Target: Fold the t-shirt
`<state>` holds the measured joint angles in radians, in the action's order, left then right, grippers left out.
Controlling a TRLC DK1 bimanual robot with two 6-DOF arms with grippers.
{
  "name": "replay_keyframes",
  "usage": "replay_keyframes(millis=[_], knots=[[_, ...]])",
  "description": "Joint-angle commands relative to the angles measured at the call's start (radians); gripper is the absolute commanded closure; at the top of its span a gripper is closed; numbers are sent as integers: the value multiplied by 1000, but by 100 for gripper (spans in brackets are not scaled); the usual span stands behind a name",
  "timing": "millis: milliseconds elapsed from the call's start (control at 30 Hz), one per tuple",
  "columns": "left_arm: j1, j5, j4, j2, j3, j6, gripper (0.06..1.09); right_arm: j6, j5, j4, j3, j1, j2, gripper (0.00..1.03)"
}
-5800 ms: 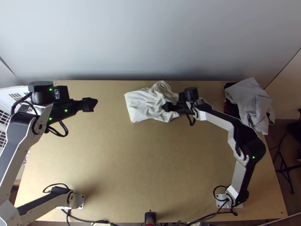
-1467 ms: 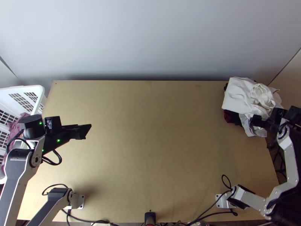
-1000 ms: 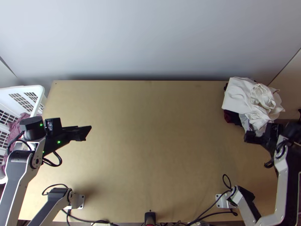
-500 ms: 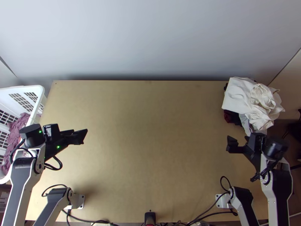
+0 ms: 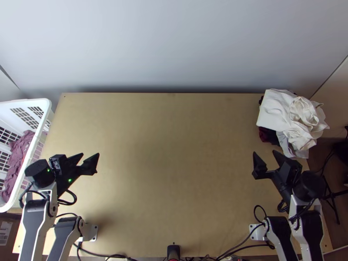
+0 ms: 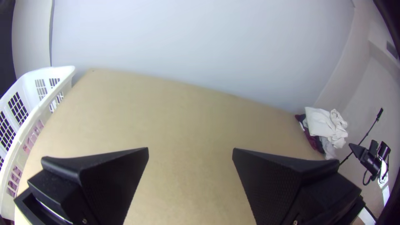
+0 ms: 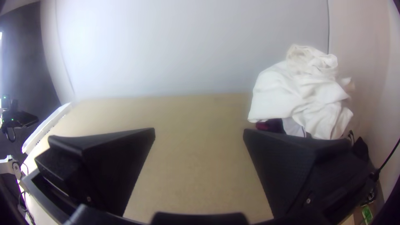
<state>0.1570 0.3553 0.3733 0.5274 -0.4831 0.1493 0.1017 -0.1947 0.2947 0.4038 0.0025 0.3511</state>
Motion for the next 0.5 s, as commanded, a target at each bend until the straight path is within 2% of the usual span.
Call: replay_keyframes(millis=[0, 200, 333, 467], knots=[[9, -53, -148, -60, 132, 22, 11, 32, 1, -91, -135, 19, -159, 4], [-2, -52, -229, -282, 267, 26, 11, 27, 1, -123, -235, 22, -359, 4], [-13, -52, -228, -501, 337, 53, 11, 29, 1, -135, -249, 24, -357, 4], [-11, -56, -215, -526, 340, 62, 11, 26, 1, -137, -257, 27, -357, 4]])
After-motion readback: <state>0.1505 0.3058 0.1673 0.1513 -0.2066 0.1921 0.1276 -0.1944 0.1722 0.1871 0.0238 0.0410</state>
